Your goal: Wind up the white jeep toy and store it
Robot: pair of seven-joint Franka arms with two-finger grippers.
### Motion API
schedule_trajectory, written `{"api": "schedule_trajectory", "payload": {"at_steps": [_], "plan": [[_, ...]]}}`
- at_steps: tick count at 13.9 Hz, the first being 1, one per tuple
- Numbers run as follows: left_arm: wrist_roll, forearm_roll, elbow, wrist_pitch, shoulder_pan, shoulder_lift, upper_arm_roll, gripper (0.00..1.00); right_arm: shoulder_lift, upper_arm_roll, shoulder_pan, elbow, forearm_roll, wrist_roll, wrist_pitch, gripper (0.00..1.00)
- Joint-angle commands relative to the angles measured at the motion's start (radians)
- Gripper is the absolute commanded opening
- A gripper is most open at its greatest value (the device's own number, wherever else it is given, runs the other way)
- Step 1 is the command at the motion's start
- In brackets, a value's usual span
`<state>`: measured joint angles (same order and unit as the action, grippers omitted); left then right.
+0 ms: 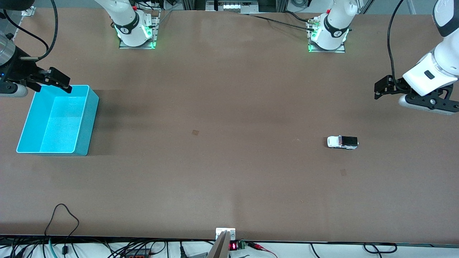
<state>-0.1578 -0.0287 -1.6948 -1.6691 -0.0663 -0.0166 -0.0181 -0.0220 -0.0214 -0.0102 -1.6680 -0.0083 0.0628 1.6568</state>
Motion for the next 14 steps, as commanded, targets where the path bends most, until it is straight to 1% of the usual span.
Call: {"api": "schedule_trajectory", "payload": {"at_steps": [1,10,14], "plan": [[0.012,0.012,0.018,0.022,-0.001,0.003,0.001,1.00,-0.022,-0.006,0.012,-0.022,0.007,-0.015,0.004,1.00],[0.001,0.004,0.018,0.023,0.007,-0.006,-0.002,1.00,-0.022,-0.006,0.009,-0.022,0.007,-0.015,0.004,1.00],[-0.003,0.003,0.020,0.077,0.007,-0.017,-0.006,1.00,-0.022,-0.006,0.012,-0.022,0.007,-0.015,0.004,1.00]]}}
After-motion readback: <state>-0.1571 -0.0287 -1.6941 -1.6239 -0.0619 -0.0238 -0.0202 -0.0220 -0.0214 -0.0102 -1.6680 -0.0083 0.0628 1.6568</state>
